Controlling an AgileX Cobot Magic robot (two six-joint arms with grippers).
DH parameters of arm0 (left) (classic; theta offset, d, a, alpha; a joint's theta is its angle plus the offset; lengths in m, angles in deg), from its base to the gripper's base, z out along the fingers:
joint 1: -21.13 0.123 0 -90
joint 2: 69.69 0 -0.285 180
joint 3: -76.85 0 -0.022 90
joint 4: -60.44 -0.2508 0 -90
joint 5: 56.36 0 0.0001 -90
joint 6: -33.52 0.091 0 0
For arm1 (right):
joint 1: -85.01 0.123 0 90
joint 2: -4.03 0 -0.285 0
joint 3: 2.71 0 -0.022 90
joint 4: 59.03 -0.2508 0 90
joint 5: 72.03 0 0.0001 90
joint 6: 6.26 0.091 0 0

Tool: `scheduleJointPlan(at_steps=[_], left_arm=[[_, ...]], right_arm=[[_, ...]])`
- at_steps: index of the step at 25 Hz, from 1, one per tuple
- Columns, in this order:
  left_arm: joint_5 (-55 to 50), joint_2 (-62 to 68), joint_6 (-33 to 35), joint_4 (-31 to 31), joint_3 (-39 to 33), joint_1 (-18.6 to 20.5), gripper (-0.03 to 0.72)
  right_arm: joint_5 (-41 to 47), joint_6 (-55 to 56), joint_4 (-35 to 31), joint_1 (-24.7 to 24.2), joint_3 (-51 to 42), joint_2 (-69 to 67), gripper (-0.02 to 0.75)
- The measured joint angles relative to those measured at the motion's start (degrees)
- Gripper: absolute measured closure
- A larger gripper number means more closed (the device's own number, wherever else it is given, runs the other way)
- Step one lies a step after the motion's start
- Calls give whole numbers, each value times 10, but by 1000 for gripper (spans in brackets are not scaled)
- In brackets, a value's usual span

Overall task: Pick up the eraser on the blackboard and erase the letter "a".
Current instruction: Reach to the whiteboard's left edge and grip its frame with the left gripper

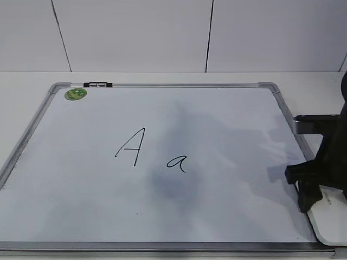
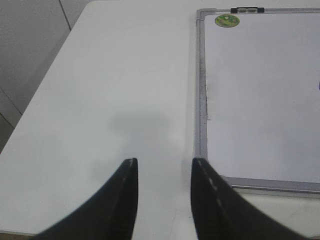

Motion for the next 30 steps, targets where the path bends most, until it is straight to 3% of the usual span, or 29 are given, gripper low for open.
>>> scheduleJointPlan(at_steps=[17,24,30], left_arm=[[0,0,0,0,0,0,430],[0,0,0,0,0,0,430],[0,0,0,0,0,0,430]], right_arm=[[143,-15,-27,0,148,0,199],[157,-60,-85,1,182,0,199],[162,-74,-87,31,185,0,199]])
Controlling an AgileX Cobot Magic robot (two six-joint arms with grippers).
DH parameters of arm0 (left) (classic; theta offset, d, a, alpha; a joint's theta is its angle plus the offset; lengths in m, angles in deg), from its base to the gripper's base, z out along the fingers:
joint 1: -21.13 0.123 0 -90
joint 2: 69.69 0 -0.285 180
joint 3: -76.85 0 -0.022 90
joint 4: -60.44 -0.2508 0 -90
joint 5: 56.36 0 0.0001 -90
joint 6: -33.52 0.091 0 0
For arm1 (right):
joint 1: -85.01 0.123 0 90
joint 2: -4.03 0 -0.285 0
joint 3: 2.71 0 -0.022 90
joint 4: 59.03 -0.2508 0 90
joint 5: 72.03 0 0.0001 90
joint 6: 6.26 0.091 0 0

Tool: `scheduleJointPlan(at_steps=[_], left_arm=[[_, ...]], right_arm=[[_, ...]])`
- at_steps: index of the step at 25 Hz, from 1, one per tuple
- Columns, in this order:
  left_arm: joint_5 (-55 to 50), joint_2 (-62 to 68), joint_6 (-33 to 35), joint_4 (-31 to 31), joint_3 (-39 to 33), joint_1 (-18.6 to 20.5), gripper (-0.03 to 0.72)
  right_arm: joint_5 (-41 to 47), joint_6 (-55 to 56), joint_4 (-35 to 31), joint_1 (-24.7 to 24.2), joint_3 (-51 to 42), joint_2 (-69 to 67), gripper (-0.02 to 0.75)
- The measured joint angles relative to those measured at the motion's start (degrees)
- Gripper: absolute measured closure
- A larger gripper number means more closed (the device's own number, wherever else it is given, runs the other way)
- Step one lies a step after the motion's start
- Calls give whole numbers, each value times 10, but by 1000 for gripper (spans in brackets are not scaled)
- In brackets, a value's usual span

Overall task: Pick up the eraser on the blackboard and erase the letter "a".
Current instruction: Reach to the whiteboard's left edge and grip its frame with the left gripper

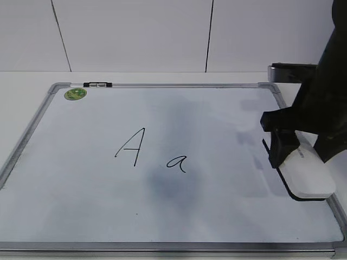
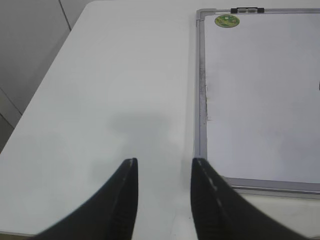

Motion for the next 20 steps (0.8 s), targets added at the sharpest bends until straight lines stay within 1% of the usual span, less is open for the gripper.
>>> scheduleJointPlan(at_steps=[6,9,14,20], left_arm=[[7,28,0,5,15,0,430],[13,106,0,8,20,0,430],[72,237,0,12,38,-3,430],[126,407,0,35,122,-4,430]], right_arm=[[2,-1,6,14,1,0,199],[3,-1,6,14,5,0,199],[4,-1,6,14,15,0,199],[4,-1,7,14,22,-7,199]])
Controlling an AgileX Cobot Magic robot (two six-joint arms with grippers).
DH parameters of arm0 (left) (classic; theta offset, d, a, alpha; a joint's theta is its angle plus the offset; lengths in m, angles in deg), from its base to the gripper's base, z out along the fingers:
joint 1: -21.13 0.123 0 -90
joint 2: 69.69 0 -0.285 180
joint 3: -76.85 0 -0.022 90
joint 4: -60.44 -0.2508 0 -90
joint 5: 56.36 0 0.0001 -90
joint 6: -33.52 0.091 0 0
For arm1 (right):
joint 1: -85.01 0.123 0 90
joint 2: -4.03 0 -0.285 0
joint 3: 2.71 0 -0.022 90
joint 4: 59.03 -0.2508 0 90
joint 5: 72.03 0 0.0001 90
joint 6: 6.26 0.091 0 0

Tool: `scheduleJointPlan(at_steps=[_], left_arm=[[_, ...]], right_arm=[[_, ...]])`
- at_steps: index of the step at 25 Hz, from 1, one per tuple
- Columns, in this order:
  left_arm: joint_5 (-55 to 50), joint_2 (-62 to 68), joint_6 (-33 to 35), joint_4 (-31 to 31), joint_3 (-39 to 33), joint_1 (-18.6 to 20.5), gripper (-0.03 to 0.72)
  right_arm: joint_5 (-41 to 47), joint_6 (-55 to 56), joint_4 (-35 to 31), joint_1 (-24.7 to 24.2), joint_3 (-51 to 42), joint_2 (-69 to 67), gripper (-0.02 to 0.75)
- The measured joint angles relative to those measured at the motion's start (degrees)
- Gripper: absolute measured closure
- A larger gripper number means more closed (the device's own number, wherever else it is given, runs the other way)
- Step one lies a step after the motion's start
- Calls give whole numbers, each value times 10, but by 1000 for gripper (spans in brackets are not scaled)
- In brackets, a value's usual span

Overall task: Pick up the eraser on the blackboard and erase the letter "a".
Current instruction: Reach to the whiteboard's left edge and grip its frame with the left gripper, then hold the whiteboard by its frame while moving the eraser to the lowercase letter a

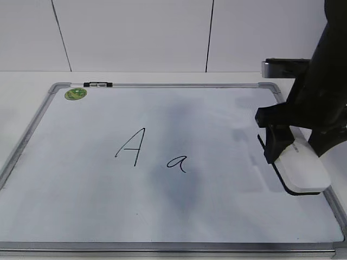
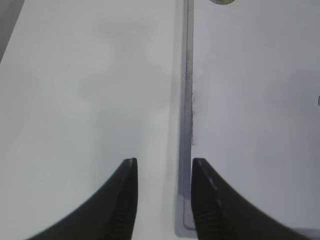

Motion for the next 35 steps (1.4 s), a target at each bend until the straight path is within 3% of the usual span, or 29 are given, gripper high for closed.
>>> scheduleJointPlan(at_steps=[12,26,35], left_arm=[[7,343,0,24,212,0,430],[-19,581,58,72,300,0,430],[-85,692,62,74,420,0,440]], right_arm=[[0,-24,-21,11,19,-11,199],[0,-42,-27,11,31,-30,199],[0,-63,-41,11,31,-30,199]])
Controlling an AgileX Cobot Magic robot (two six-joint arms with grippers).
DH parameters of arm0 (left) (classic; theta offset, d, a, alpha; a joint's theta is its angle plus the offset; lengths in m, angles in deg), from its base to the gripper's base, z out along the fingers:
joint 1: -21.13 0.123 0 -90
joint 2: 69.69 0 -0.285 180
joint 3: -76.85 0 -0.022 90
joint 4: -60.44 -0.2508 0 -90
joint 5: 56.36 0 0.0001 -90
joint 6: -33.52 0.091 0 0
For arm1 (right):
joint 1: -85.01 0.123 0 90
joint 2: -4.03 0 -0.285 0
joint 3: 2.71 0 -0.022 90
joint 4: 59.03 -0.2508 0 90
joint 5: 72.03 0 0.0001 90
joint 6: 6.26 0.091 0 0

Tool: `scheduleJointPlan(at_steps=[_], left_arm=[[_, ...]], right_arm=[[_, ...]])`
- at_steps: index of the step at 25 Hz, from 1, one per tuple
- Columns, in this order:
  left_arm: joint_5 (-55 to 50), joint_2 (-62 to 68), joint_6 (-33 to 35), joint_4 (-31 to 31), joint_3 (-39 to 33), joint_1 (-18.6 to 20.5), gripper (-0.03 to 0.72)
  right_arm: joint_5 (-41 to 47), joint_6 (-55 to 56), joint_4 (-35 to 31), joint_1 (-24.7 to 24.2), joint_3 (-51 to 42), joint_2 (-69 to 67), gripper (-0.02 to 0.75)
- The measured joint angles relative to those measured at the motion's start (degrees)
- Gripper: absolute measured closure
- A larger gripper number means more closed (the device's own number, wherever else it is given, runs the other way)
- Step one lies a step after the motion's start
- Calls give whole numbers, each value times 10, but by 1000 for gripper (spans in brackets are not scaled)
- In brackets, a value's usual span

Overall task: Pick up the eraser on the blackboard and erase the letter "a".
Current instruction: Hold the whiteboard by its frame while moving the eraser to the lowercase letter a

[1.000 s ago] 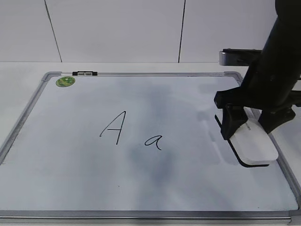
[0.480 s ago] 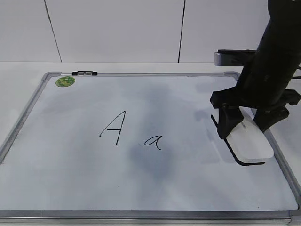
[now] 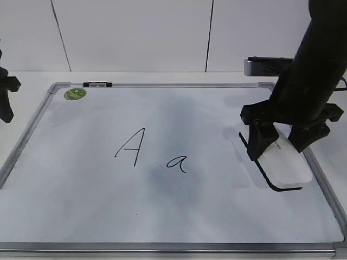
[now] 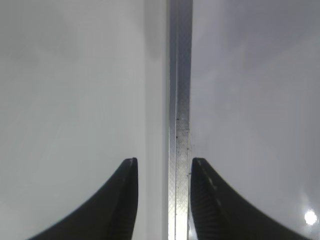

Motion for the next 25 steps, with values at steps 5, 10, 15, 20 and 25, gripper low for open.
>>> scheduleJointPlan(at_steps=[5,10,15,20,25], left_arm=[[-25,56,1,-1,46,0,452],[-28,89,1,-1,51,0,452],[-28,109,12,10,52,0,452],[-28,125,15,15,54,0,452],[-31,127,16,17,56,0,465]], right_arm=[[0,-2,-1,0,0,0,200],[0,-3,-1,0,0,0,200],[0,-4,-2,0,0,0,200],[0,-8,-2,0,0,0,200],[0,-10,-2,0,0,0,200]])
